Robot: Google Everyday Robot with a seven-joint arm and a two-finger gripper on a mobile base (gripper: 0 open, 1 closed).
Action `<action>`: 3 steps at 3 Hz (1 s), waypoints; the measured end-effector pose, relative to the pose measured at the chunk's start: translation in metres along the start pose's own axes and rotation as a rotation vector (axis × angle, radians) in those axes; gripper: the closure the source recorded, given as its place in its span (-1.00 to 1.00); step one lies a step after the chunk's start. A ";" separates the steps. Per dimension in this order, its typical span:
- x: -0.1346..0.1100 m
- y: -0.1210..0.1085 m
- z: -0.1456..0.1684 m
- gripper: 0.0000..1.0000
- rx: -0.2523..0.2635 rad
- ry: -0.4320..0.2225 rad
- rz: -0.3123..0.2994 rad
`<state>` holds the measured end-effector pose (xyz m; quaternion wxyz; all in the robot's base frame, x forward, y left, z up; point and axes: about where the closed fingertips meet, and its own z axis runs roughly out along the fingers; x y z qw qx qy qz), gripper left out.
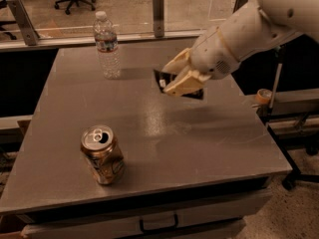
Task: Move rxbar chocolate near orange can
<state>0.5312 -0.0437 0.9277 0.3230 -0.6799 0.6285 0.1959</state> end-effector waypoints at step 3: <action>-0.009 0.052 0.076 1.00 -0.220 -0.056 -0.026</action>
Offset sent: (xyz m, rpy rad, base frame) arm -0.0469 0.0667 -0.0650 0.0414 0.1645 0.1885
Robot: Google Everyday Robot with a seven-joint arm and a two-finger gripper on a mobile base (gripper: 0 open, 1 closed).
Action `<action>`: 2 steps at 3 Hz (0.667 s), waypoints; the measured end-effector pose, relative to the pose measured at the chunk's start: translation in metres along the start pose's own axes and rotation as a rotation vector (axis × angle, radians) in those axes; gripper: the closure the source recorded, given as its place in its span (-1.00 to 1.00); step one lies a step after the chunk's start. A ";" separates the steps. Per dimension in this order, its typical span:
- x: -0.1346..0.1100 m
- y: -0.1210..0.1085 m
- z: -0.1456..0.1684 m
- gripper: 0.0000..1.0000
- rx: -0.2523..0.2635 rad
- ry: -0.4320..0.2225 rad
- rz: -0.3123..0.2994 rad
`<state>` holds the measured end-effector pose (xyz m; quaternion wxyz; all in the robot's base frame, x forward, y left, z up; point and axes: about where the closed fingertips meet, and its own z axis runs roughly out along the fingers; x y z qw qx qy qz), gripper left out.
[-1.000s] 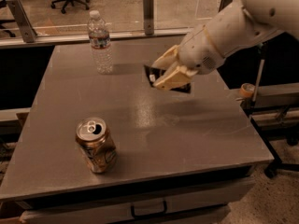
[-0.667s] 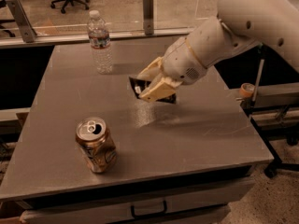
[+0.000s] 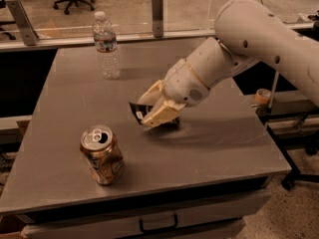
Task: Move rxbar chocolate near orange can
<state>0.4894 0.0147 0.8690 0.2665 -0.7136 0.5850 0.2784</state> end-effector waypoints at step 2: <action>-0.016 0.035 0.029 1.00 -0.137 -0.047 -0.016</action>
Offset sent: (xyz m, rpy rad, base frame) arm -0.0644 0.0406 -0.0149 0.0460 0.1497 0.1786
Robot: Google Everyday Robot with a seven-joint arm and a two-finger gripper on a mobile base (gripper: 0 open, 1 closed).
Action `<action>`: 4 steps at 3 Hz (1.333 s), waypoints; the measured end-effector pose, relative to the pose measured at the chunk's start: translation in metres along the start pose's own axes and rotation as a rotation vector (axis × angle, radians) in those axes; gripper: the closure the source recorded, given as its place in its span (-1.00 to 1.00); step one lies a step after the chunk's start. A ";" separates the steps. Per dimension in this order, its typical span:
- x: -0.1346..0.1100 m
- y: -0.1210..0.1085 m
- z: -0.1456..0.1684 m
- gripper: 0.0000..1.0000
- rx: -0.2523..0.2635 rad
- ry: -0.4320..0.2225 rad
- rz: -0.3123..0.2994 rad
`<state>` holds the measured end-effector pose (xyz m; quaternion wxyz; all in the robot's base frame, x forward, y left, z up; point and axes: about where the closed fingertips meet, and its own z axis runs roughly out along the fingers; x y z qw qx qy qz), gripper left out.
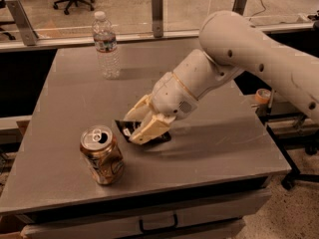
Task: Move rxbar chocolate near orange can
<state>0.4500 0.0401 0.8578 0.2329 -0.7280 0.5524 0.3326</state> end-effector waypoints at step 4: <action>0.003 0.013 0.014 -0.74 -0.069 0.013 -0.001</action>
Offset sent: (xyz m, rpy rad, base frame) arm -0.0143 0.0041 -0.0164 -0.0353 0.0541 0.0533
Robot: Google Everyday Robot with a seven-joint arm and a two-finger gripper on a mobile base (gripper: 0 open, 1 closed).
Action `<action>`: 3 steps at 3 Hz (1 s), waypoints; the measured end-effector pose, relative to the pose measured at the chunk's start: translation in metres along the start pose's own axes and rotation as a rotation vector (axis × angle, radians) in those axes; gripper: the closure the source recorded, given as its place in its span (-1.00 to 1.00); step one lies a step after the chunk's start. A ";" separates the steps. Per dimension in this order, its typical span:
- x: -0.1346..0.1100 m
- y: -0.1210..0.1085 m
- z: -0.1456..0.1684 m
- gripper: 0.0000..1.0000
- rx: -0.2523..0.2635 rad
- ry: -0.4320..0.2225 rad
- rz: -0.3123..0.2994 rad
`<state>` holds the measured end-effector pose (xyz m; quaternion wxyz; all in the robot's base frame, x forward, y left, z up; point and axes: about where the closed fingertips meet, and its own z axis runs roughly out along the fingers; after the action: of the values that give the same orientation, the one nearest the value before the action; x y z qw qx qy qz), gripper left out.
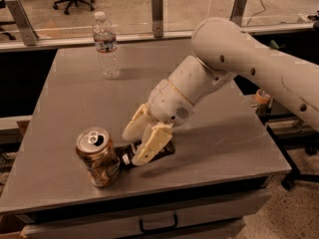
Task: Move rxbar chocolate near orange can
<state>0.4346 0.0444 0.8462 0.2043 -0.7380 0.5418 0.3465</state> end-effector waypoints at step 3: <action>0.000 -0.018 -0.076 -1.00 0.212 0.066 -0.001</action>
Offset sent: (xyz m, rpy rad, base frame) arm 0.0297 -0.0360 0.0409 -0.0153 -0.1267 -0.1279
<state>0.4736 -0.0014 0.8962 0.2636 -0.7234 0.5815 0.2627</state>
